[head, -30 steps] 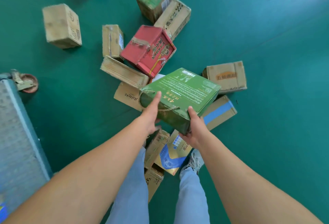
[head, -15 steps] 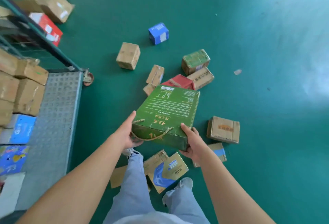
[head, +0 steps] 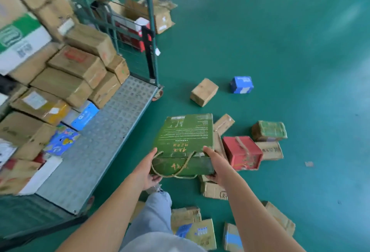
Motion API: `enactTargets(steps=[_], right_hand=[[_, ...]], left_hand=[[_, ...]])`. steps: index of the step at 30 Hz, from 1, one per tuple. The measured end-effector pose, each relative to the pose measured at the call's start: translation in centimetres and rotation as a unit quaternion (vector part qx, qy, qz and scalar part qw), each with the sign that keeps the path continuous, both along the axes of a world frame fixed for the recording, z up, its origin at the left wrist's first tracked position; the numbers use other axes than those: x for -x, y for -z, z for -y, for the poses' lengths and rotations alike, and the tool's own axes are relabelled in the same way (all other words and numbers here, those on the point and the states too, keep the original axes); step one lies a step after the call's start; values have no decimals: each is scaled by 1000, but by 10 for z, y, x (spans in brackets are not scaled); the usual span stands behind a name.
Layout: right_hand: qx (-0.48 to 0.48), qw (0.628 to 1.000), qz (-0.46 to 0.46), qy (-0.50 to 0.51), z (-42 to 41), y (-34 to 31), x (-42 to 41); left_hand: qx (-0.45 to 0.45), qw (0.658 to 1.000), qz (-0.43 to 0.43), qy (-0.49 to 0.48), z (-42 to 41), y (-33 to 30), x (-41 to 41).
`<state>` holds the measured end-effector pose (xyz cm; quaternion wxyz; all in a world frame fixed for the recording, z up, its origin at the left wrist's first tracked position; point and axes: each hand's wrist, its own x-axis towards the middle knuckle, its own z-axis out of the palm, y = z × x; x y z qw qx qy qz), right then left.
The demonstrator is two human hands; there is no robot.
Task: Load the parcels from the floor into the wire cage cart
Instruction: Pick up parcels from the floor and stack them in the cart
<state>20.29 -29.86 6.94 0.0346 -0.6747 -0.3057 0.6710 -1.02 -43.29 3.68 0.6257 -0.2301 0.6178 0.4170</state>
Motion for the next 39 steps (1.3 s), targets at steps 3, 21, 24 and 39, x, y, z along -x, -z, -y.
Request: enactTargets(steps=[3,21,24,39], right_hand=[[-2,999,20,-50,-18,-6,78],[-66,933,-18,-353,46,-62,424],[-57,921,-30,-385,69,-60,455],[38,859,-39,-510,73,-18,577]], left_hand=[[1,998,9,-67,2,3,58],[-34,920,-83,-382,138,-59,275],[-18,912,-107,-396,167,-65,289],[9,878,-107,-467,210,-50,372]])
